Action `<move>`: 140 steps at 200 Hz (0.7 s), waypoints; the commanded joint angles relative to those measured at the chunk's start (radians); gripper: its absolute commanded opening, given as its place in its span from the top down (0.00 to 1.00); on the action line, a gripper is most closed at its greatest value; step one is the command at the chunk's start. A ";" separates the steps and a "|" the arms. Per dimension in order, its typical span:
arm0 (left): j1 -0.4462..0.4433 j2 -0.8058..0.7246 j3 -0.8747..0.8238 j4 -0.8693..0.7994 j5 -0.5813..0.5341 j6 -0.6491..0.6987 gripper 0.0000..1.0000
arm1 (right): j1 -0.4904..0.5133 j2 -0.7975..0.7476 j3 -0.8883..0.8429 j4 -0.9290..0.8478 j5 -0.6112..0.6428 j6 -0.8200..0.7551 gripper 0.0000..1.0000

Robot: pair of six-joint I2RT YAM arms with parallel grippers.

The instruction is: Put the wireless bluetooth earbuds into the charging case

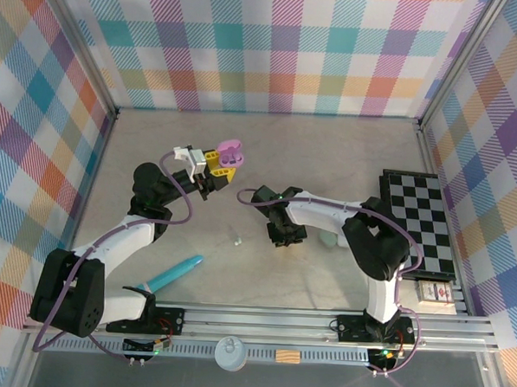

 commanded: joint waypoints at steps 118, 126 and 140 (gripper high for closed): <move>0.010 -0.021 -0.011 0.031 0.022 0.000 0.71 | -0.015 0.030 0.082 -0.026 0.024 -0.057 0.59; 0.010 -0.020 -0.012 0.034 0.022 -0.002 0.71 | -0.015 0.031 0.086 -0.023 0.025 -0.061 0.60; 0.010 -0.016 -0.014 0.042 0.022 -0.007 0.71 | -0.015 0.043 0.094 -0.018 0.019 -0.064 0.62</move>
